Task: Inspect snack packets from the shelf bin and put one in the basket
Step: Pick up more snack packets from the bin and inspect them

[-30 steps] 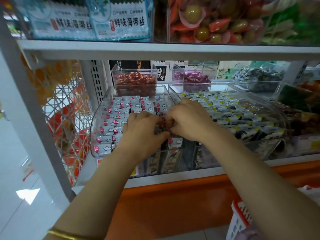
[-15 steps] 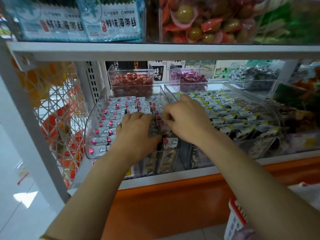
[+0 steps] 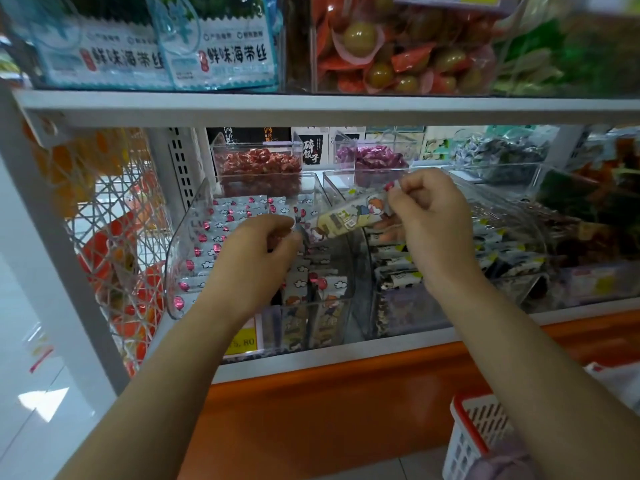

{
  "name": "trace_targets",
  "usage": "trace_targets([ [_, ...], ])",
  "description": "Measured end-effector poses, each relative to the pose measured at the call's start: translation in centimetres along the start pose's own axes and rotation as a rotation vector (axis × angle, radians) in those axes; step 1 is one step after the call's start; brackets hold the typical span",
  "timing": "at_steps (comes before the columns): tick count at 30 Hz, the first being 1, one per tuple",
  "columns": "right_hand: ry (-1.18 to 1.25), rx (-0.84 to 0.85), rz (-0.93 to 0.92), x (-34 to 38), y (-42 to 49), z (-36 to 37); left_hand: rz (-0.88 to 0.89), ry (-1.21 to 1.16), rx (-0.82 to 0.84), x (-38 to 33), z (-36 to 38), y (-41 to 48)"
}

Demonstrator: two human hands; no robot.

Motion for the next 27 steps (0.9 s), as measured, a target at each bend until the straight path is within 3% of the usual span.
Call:
trace_targets([
  [4,0.304,0.044,0.243,-2.4,-0.5,1.2,-0.152,-0.321,0.088,0.8,0.5,-0.4],
  [8,0.465,0.096,0.39,-4.0,-1.1,2.4,-0.248,-0.489,0.039,2.2,0.1,-0.5],
  [11,0.562,0.166,0.472,-4.8,-1.4,3.1,-0.316,-0.597,0.03,3.1,0.2,-0.6],
  [17,0.719,0.205,0.571,-5.6,-1.8,3.0,-0.489,-1.07,-0.006,3.4,0.8,-1.1],
  [22,0.73,0.309,0.547,-5.4,-1.9,3.2,-0.537,-1.055,-0.094,4.1,0.6,-1.4],
  [27,0.275,0.141,0.187,-3.7,-1.0,1.0,-0.462,-1.053,-0.007,3.3,1.1,-1.2],
])
Point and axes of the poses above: each hand's wrist, its own y-axis towards the middle knuckle, its own z-axis out of the palm, x = y × z, the point moved 9 cm from there along y, towards the middle knuckle, and after that the axes turned 2 degrees about z, right-handed, at the moved point
